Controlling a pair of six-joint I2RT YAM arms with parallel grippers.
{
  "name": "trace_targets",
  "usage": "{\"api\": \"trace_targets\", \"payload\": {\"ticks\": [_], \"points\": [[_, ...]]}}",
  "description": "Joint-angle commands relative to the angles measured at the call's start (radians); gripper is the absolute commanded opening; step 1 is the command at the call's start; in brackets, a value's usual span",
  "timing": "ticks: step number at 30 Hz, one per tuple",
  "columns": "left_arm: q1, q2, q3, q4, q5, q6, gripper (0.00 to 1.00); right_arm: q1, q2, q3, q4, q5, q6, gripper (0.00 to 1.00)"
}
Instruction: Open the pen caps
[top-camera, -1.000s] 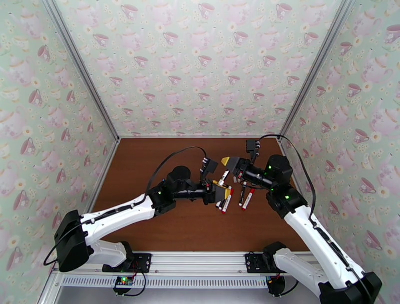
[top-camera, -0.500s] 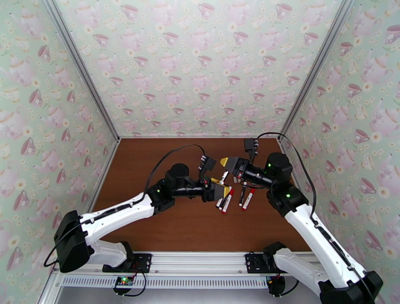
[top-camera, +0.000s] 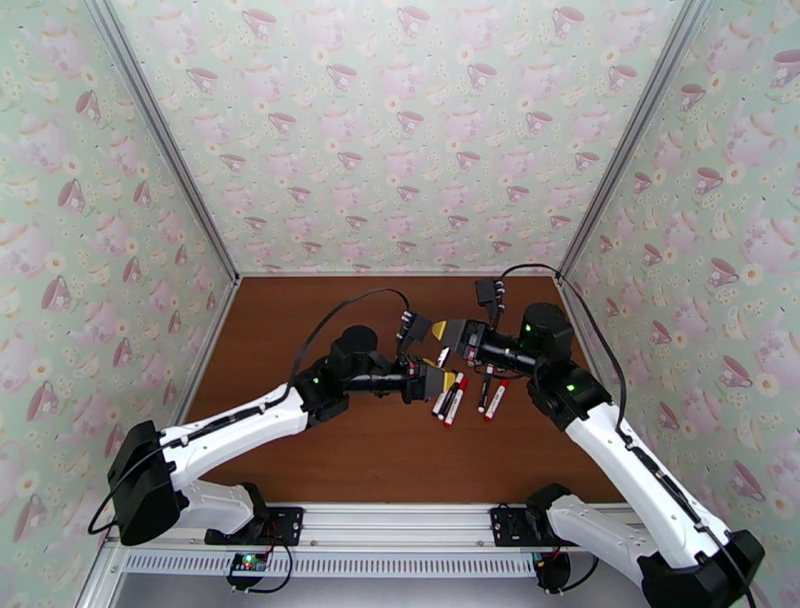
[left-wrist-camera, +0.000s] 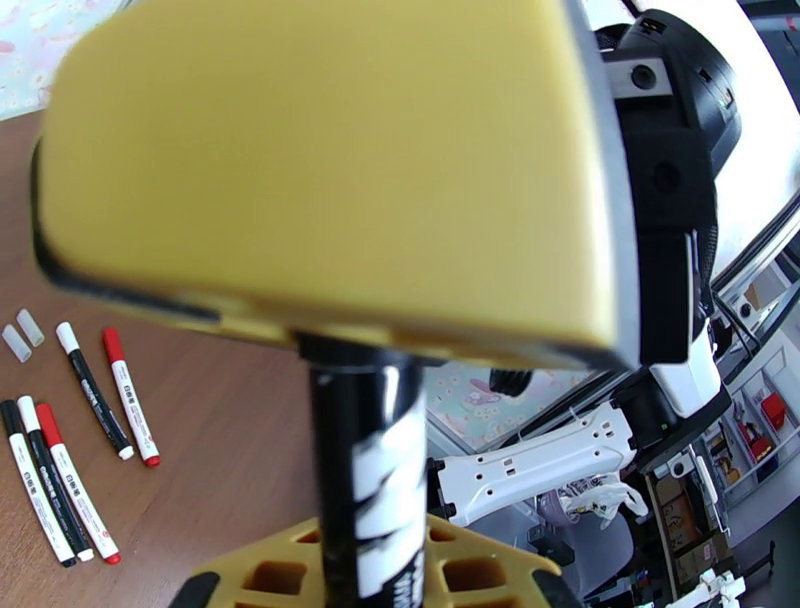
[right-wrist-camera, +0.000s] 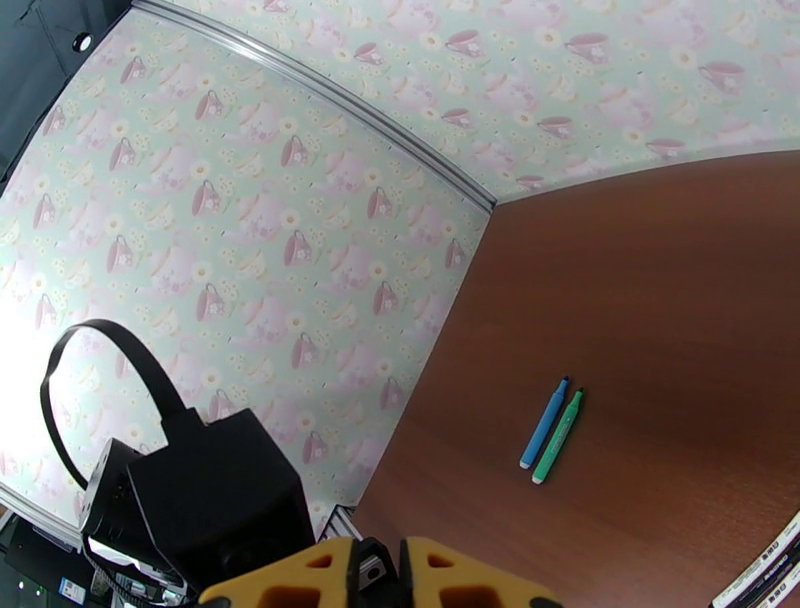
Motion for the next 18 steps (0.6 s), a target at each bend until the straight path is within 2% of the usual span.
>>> {"api": "trace_targets", "payload": {"ticks": [1,6,8,13,15,18], "points": [[0.001,-0.017,0.021,-0.003,0.005,0.022,0.11,0.005,0.002,0.029,-0.033,0.026,-0.023,0.00],[0.001,-0.015,0.018,-0.026,-0.004,0.040,0.00,0.005,-0.007,0.029,-0.035,0.049,-0.009,0.00],[-0.003,-0.019,0.019,-0.066,-0.028,0.065,0.00,0.005,-0.014,0.034,-0.041,0.075,-0.006,0.00],[-0.034,-0.029,0.050,-0.248,-0.175,0.152,0.00,0.005,-0.037,0.056,-0.126,0.219,-0.030,0.00],[-0.035,-0.033,0.039,-0.234,-0.140,0.147,0.00,0.003,-0.035,0.057,-0.110,0.199,-0.029,0.00],[-0.027,-0.054,-0.011,-0.129,-0.032,0.103,0.00,-0.005,-0.023,0.048,-0.042,0.105,-0.014,0.00]]}}
